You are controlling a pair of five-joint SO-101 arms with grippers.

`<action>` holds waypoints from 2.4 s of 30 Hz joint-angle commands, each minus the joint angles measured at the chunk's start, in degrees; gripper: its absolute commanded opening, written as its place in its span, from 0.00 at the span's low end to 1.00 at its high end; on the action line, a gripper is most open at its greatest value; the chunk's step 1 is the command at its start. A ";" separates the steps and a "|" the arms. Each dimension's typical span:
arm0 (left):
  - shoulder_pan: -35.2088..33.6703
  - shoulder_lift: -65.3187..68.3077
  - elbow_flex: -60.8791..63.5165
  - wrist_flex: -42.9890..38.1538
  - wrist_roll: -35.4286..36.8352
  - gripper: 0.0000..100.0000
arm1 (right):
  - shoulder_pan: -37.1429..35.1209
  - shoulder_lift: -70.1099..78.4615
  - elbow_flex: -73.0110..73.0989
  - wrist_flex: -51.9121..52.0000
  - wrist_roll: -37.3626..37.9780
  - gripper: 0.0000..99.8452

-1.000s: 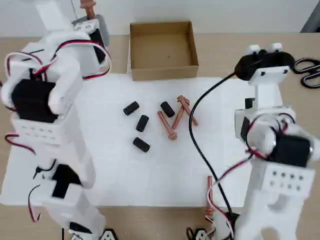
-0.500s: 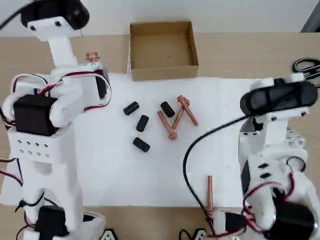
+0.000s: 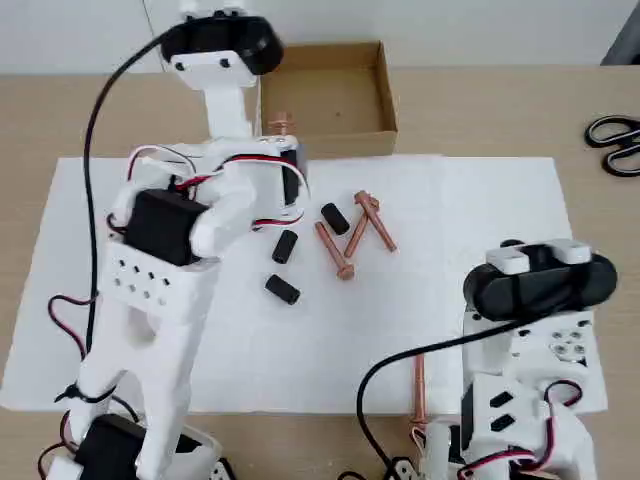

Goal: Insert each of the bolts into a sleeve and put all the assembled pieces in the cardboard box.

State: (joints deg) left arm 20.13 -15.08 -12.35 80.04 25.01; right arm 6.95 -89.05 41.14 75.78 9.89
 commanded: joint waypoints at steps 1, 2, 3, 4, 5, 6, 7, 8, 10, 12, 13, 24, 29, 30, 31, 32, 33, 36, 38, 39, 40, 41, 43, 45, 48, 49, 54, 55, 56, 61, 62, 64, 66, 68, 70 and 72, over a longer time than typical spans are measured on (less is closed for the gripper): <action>2.02 -2.29 1.27 -5.10 0.09 0.01 | 0.04 -3.12 5.01 -5.76 -7.65 0.00; 2.29 -2.20 1.54 -5.71 0.09 0.01 | -0.04 -3.82 6.77 -6.90 -10.11 0.00; 2.29 -2.11 1.63 -6.51 -0.53 0.01 | -0.04 -4.44 8.70 -8.04 -12.48 0.00; 2.29 -2.11 1.71 -7.30 -1.58 0.01 | -0.04 -5.05 10.73 -9.45 -13.98 0.00; 2.20 -2.11 2.33 -8.26 -2.81 0.01 | -0.31 -5.58 12.84 -10.95 -15.03 0.00; 2.20 -2.20 3.12 -9.32 -3.69 0.01 | -1.36 -6.20 15.03 -12.35 -15.47 0.00; 2.20 -2.20 3.91 -10.11 -4.13 0.01 | -2.86 -6.73 17.23 -13.58 -15.30 0.00; 2.20 -2.20 4.44 -10.64 -4.13 0.01 | -4.44 -7.16 19.60 -14.73 -15.30 0.00; 2.20 -2.20 5.41 -11.60 -4.13 0.01 | -7.25 -7.60 24.26 -17.89 -15.21 0.00; 2.20 -2.20 5.85 -12.84 -4.04 0.01 | -9.54 -7.69 28.57 -21.05 -15.21 0.00; 2.20 -2.20 5.85 -13.27 -4.04 0.01 | -10.42 -7.78 30.33 -22.55 -15.21 0.00; 2.64 -2.20 5.93 -19.52 0.79 0.01 | -22.11 -7.60 37.10 -25.19 -15.65 0.00; 5.36 -2.73 5.93 -21.71 -3.34 0.01 | -24.57 -7.43 36.84 -25.63 -19.87 0.00; 6.59 -2.90 5.67 -21.63 -4.75 0.01 | -24.57 -7.43 36.92 -25.63 -20.04 0.00; 7.65 -3.78 5.67 -21.63 -5.80 0.00 | -24.57 -7.43 37.01 -25.63 -20.04 0.00; 8.53 -5.10 5.67 -21.63 -6.33 0.00 | -24.57 -7.52 37.10 -25.45 -20.04 0.00; 9.32 -6.77 5.67 -21.63 -6.42 0.00 | -24.57 -7.60 37.10 -25.36 -20.04 0.00; 9.93 -9.93 6.20 -21.71 -6.33 0.00 | -24.48 -7.43 37.27 -25.45 -20.13 0.00; 10.02 -9.93 8.66 -23.21 -6.24 0.00 | -24.40 -7.78 37.80 -25.63 -20.22 0.00; 10.20 -10.11 10.77 -24.62 -6.24 0.00 | -24.57 -7.87 38.07 -25.71 -20.22 0.00; 10.20 -10.29 12.97 -26.55 -6.33 0.00 | -24.57 -7.87 38.24 -25.80 -20.31 0.00; 10.02 -10.55 14.99 -28.40 -6.42 0.00 | -24.57 -7.87 38.42 -25.98 -20.31 0.00; 9.93 -11.34 18.42 -31.47 -6.42 0.00 | -24.57 -7.87 38.68 -26.59 -20.31 0.00; 10.29 -11.78 22.55 -34.29 -6.33 0.00 | -24.66 -7.96 38.86 -26.95 -20.31 0.00; 10.29 -12.40 29.14 -39.65 -6.24 0.00 | -24.66 -7.96 39.38 -26.95 -20.31 0.00; 10.20 -12.40 31.25 -41.14 -6.15 0.00 | -24.66 -7.96 39.38 -26.95 -20.31 0.00; 10.37 -12.40 39.16 -48.79 -5.36 0.00 | -27.65 -7.96 39.38 -26.59 -20.31 0.00; 10.37 -12.40 40.13 -50.55 -5.10 0.00 | -28.97 -7.96 39.38 -26.51 -20.22 0.00; 10.37 -12.40 41.01 -51.69 -4.92 0.00 | -30.20 -7.96 39.38 -26.51 -20.22 0.00; 12.22 -12.48 41.45 -50.73 -2.02 0.00 | -31.52 -7.96 39.47 -26.68 -20.22 0.00; 12.31 -12.48 41.19 -50.11 -0.97 0.00 | -31.52 -7.96 39.47 -26.77 -20.13 0.00; 12.22 -12.48 39.78 -48.00 0.88 0.00 | -31.43 -7.96 39.47 -26.86 -20.13 0.00; 12.13 -12.48 37.76 -44.40 2.46 0.00 | -31.43 -7.96 39.47 -27.03 -20.13 0.00; 12.13 -12.48 35.65 -40.79 3.52 0.00 | -31.43 -7.96 39.47 -28.18 -20.13 0.00; 11.96 -12.48 33.63 -38.51 4.13 0.00 | -31.34 -7.96 39.47 -29.58 -20.13 0.00; 11.87 -12.48 32.66 -37.89 4.04 0.00 | -31.34 -7.96 39.56 -31.16 -20.13 0.00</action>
State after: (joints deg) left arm 32.18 -24.84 24.75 41.27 28.53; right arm -24.09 -96.35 80.88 47.38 -9.63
